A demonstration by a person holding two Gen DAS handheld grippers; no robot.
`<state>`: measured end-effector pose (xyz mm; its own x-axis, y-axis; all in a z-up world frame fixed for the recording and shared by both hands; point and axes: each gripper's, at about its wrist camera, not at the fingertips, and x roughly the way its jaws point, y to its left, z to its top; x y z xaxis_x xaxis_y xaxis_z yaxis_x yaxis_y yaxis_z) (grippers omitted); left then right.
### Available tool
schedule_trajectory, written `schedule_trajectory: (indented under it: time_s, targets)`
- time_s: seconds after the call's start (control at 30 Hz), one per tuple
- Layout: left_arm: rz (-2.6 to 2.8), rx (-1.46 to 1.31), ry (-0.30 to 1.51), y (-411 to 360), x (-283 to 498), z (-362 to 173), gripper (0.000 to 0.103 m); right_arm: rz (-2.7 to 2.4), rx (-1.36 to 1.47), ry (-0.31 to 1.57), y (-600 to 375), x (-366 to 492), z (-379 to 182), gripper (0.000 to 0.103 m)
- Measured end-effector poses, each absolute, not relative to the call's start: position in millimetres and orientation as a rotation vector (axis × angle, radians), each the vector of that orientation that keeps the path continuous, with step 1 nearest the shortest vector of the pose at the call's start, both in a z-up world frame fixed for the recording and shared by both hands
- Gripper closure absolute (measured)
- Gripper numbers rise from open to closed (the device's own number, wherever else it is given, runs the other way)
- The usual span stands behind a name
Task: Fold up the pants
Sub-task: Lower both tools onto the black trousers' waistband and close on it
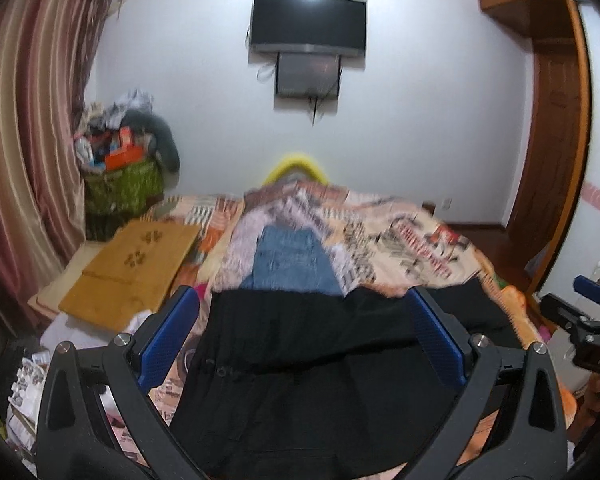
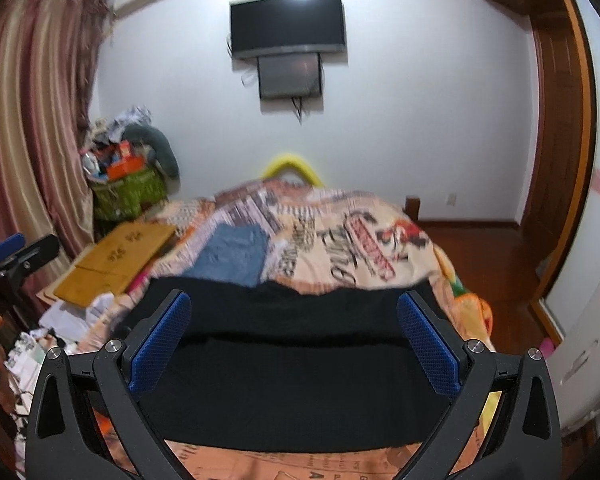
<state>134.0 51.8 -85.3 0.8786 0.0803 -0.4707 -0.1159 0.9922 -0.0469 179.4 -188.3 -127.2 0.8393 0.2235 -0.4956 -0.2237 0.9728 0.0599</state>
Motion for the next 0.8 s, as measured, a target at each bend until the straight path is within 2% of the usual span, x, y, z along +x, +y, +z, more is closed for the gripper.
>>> schedule_trajectory:
  time_s: [0.37, 0.67, 0.8]
  targets:
    - [0.2, -0.014, 0.703, 106.4, 228.5, -185.4, 0.0, 0.206, -0.081, 0.697, -197.2, 244.9, -173.2, 0.0]
    - [0.249, -0.054, 0.838, 160.8, 292.9, -232.7, 0.0, 0.258, -0.065, 0.844, -201.8, 319.0, -203.6, 0.001]
    - [0.228, -0.08, 0.895, 181.1, 321.3, -248.2, 0.014, 0.273, -0.116, 0.863, -192.5, 345.3, -213.5, 0.008]
